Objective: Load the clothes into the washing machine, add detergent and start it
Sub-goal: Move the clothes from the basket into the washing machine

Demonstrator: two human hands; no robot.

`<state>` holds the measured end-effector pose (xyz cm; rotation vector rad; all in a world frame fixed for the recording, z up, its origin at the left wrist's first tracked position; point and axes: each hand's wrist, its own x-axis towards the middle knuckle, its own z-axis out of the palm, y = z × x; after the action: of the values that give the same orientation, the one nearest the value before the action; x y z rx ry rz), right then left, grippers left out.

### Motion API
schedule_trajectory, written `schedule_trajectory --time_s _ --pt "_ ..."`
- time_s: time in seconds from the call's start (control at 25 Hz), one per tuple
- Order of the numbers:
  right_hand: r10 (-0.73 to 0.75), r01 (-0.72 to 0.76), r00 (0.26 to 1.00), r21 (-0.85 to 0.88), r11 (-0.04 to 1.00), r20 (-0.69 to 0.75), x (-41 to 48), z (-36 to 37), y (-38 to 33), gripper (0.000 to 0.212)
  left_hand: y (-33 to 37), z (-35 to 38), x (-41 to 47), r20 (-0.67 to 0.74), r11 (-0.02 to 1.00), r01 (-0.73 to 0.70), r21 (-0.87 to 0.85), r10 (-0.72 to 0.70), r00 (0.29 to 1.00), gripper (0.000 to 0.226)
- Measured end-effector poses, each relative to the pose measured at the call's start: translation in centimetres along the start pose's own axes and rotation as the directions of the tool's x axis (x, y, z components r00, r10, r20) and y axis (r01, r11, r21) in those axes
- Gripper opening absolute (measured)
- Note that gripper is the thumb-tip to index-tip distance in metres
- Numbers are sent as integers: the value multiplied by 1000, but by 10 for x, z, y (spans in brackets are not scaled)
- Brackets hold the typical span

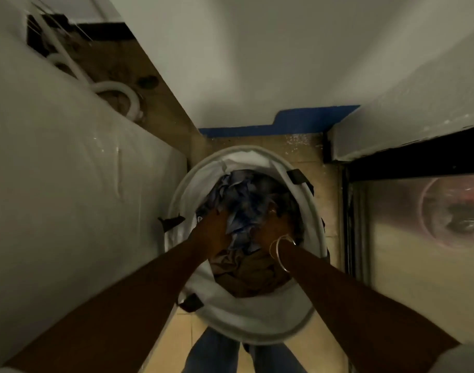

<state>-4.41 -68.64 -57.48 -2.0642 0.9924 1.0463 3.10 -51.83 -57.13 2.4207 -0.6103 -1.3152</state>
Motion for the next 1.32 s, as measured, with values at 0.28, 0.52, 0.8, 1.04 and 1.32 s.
schedule_trajectory --time_s 0.28,0.52,0.8,1.04,1.32 --pt "-13 5 997 -107 994 -74 63 36 28 108 -23 57 63 61 815 84 573 -145 988 135" --pt "-219 152 951 -283 947 -220 54 12 23 28 -21 60 63 79 769 46 637 -125 989 58" --pt "-198 176 976 -205 963 -94 -53 -47 -8 29 26 -26 -33 25 874 40 484 -59 998 23" --pt "-173 175 972 -1 985 -160 -175 -129 -49 27 84 -121 -137 -205 958 -21 286 82 975 26" --pt "-450 478 868 111 871 -208 -315 -206 -98 30 154 -236 -275 -485 964 -72 255 192 853 24"
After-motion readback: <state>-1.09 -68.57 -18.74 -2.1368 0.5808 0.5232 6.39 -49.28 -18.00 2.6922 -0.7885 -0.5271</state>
